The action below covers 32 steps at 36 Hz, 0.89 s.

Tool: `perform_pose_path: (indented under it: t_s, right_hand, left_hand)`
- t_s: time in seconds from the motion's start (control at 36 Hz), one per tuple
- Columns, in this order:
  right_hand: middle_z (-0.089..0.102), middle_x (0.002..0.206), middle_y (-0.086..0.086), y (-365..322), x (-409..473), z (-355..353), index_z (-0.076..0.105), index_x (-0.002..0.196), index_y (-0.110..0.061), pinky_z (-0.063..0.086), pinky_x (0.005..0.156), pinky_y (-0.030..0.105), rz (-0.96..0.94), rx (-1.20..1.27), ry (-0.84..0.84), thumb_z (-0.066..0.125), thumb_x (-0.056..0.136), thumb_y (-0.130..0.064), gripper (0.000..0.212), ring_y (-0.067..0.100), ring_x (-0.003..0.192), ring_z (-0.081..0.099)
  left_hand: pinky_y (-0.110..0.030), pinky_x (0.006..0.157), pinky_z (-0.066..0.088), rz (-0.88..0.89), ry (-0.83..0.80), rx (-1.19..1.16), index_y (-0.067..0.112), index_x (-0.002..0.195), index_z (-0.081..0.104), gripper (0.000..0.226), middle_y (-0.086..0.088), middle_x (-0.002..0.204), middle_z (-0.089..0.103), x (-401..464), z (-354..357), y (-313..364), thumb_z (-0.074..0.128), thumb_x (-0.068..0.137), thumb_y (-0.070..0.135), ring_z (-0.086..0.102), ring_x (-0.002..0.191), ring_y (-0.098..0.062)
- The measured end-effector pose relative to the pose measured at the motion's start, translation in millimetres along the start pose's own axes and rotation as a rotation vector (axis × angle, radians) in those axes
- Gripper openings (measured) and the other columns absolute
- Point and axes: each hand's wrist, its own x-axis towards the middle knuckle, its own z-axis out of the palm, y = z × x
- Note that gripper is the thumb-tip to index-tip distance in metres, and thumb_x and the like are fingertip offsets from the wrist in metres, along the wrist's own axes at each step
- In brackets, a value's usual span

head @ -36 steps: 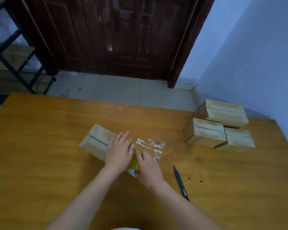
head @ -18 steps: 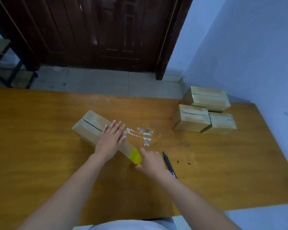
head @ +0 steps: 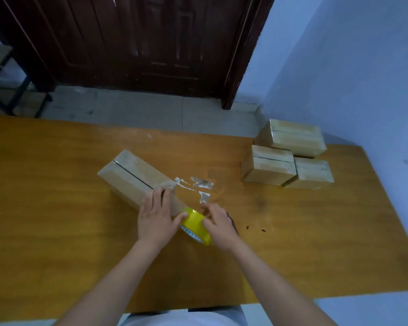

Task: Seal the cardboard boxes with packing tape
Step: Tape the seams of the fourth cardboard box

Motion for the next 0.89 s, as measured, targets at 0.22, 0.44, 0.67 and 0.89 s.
perform_pose_path:
  t_s: [0.22, 0.44, 0.67, 0.89]
  right_hand:
    - [0.042, 0.129, 0.012, 76, 1, 1, 0.043, 0.125, -0.008, 0.040, 0.095, 0.034, 0.449, -0.473, 0.032, 0.052, 0.095, -0.034, 0.041, 0.029, 0.121, 0.042]
    - [0.062, 0.109, 0.011, 53, 18, -25, 0.052, 0.118, -0.010, 0.042, 0.072, 0.036, 0.150, -0.321, 0.098, 0.050, 0.097, -0.024, 0.026, 0.031, 0.100, 0.058]
    - [0.060, 0.079, 0.001, -25, 25, -47, 0.069, 0.106, -0.023, 0.041, 0.045, 0.028, -0.622, -0.591, 0.106, 0.066, 0.082, -0.022, 0.024, 0.023, 0.073, 0.061]
    - [0.059, 0.072, 0.004, -39, 41, -43, 0.074, 0.096, -0.019, 0.040, 0.041, 0.027, -0.696, -0.721, 0.108, 0.073, 0.076, -0.020, 0.019, 0.025, 0.067, 0.062]
  left_hand:
    - [-0.037, 0.116, 0.017, -0.109, -0.113, -0.084, 0.009, 0.151, 0.016, 0.094, -0.008, 0.156, 0.020, -2, -2, 4, 0.045, 0.084, 0.068, 0.013, 0.144, -0.026]
    - [-0.032, 0.118, 0.006, -0.099, -0.101, -0.068, 0.010, 0.153, 0.004, 0.101, -0.003, 0.161, 0.004, -1, 0, 2, 0.037, 0.082, 0.074, -0.003, 0.148, -0.019]
    - [-0.034, 0.117, 0.013, -0.111, -0.110, -0.085, 0.010, 0.153, 0.009, 0.099, -0.003, 0.160, 0.009, -1, -4, 4, 0.046, 0.082, 0.070, 0.002, 0.148, -0.019]
    - [-0.039, 0.110, 0.031, -0.106, -0.066, -0.036, 0.004, 0.145, 0.036, 0.095, -0.010, 0.150, 0.037, -1, 2, 0, 0.057, 0.077, 0.066, 0.032, 0.140, -0.027]
